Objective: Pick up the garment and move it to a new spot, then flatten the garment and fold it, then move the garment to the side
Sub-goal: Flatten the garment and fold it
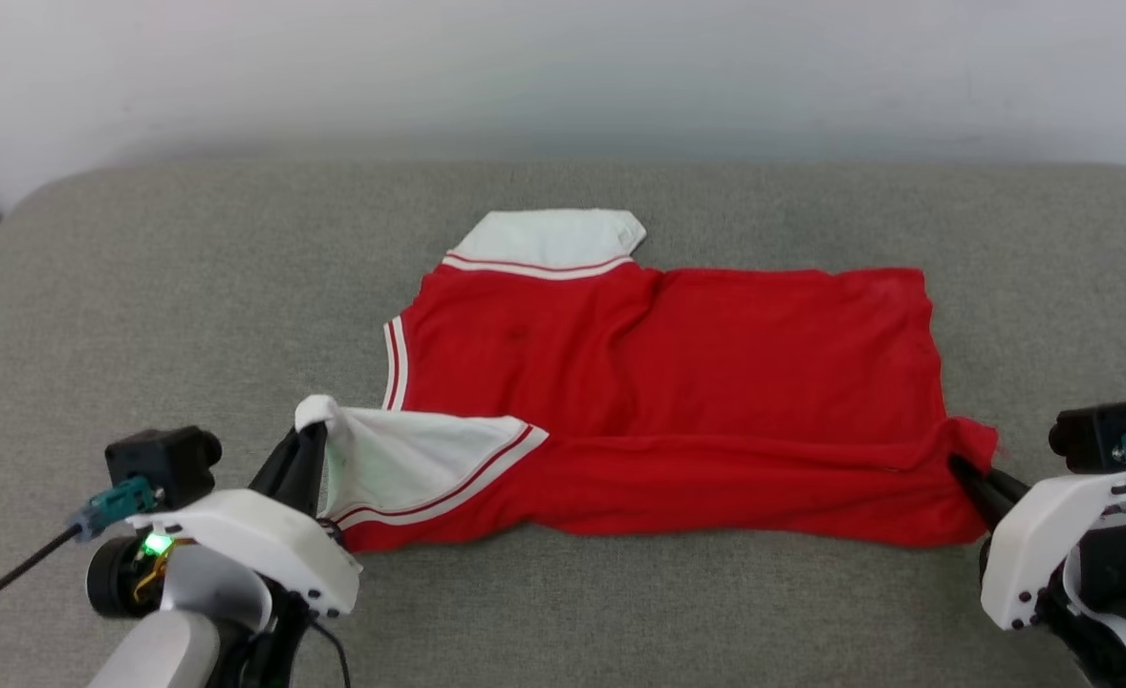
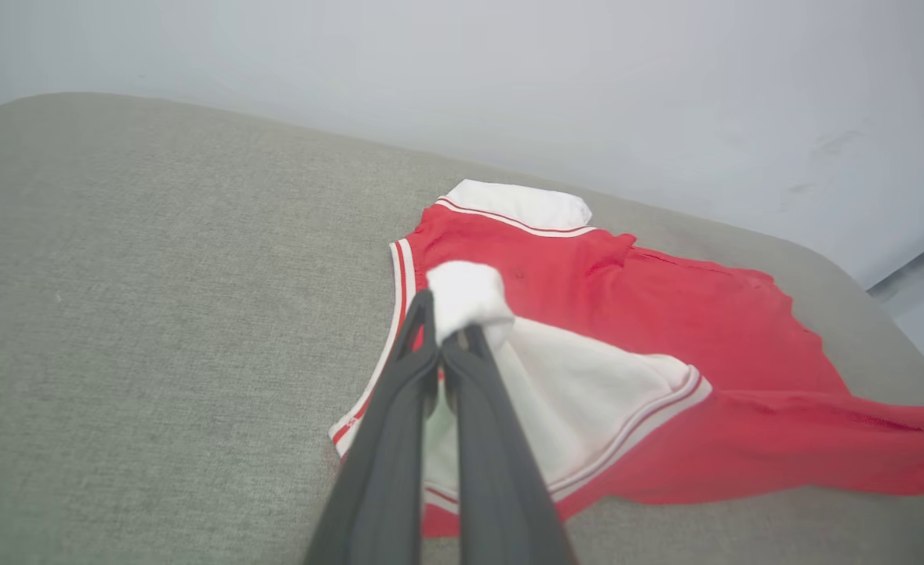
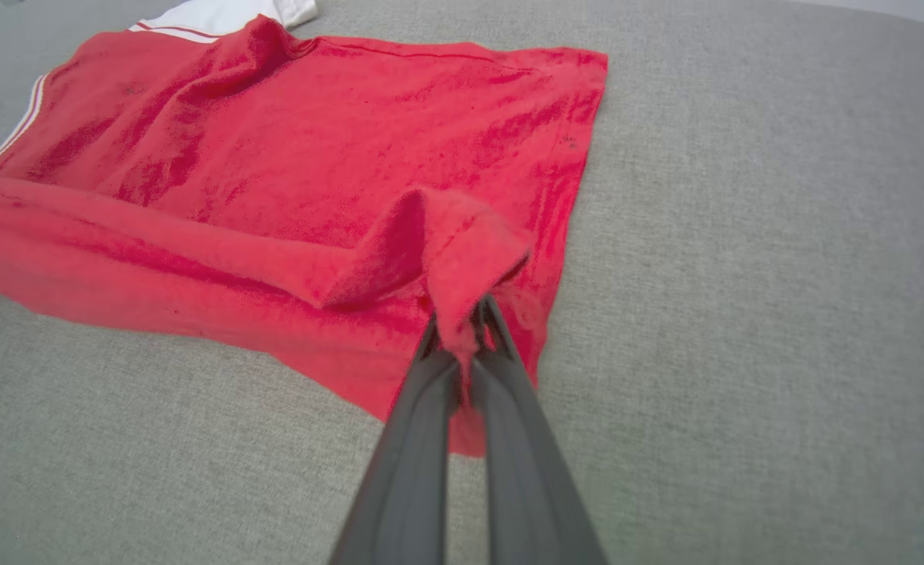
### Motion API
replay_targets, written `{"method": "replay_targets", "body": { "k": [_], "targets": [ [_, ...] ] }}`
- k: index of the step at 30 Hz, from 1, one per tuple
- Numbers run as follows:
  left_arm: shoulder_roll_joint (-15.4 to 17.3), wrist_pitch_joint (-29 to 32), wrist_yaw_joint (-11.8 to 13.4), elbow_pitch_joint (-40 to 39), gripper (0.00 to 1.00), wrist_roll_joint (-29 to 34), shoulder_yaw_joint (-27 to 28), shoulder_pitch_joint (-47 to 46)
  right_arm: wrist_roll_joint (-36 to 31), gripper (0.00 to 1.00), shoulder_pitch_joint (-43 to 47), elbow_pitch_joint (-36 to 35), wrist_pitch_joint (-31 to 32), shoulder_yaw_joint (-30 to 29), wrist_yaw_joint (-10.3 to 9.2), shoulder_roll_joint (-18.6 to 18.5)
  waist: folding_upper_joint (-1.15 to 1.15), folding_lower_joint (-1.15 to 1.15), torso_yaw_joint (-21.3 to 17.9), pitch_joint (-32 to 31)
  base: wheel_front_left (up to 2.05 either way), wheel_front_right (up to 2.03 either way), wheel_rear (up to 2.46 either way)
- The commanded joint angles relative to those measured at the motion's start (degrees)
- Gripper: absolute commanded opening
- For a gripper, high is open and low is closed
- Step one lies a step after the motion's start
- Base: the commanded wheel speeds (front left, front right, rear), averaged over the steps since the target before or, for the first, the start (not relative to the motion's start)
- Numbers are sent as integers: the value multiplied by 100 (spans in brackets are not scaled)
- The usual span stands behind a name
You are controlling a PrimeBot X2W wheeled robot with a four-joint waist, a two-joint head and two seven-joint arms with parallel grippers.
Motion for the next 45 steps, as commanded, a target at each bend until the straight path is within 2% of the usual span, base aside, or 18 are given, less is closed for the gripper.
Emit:
{"method": "replay_targets", "body": {
  "k": [1, 10, 11, 13, 14, 15, 16, 17, 18, 21, 25, 29, 32, 38, 45],
  "targets": [
    [-43, -30, -61, 107, 0, -14, -3, -184, -36, 0, -133, 58, 21, 28, -4, 1, 0, -1, -44, 331, 0, 0, 0],
    [-483, -33, -709, 1858, 0, -63, -255, -1545, 33, 0, -1222, 1061, -134, 636, -4, -145, 0, -1, -129, 1022, 0, 0, 0],
    [-527, -19, -778, 2044, 0, -51, -310, -1654, 59, 9, -1312, 1195, -187, 720, -4, -150, 0, -1, -136, 1056, 0, 0, 0],
    [-639, 6, -905, 2401, 0, -117, -359, -1814, 68, 64, -1476, 1420, -348, 928, -3, -157, 0, -1, -156, 1098, 0, 0, 0],
    [-675, 50, -967, 2579, 9, -137, -392, -1875, 100, 100, -1530, 1551, -439, 990, -4, -149, 0, -1, -162, 1108, 0, 0, 0],
    [-720, 66, -1022, 2729, 39, -177, -399, -1937, 129, 100, -1565, 1671, -519, 1063, -4, -133, 0, -1, -166, 1111, 0, 0, 0],
    [-762, 63, -1080, 2846, 56, -206, -412, -1991, 158, 100, -1599, 1766, -608, 1140, -4, -131, 0, -1, -170, 1109, 0, 0, 0],
    [-787, 38, -1120, 2982, 86, -219, -412, -2040, 187, 100, -1629, 1856, -691, 1212, -4, -141, 0, -1, -173, 1102, 0, 0, 0],
    [-810, 5, -1166, 3090, 100, -232, -416, -2070, 226, 100, -1641, 1928, -786, 1269, -5, -148, 0, -1, -177, 1088, 0, 0, 0],
    [-877, -82, -1300, 3391, 100, -297, -402, -2125, 342, 100, -1625, 2043, -1175, 1377, -5, -186, 0, -1, -195, 970, 0, 0, 0],
    [-802, -271, -1393, 3567, 100, -305, -342, -2128, 493, 100, -1528, 1901, -1971, 1336, -4, -199, 0, -1, -244, 691, 0, 0, 0],
    [-608, -324, -1370, 3434, 100, -266, -297, -1967, 486, 100, -1311, 1638, -2725, 1110, -4, -184, 0, -1, -308, 316, 0, 0, 0],
    [-401, -134, -1281, 3124, 100, -249, -301, -1806, 307, 100, -1086, 1399, -3052, 845, -4, -151, 0, -1, -360, 30, 0, 0, 0],
    [183, 742, -1052, 2240, 100, -386, -274, -1631, -116, 100, -503, 690, -3042, 148, -3, 130, 0, -1, -445, -235, 0, 0, 0],
    [929, 2502, -722, 1484, 100, -786, -351, -1559, -652, 100, 19, -472, -2553, -363, -3, 550, 0, -1, -652, -5, 0, 0, 0]
  ]
}}
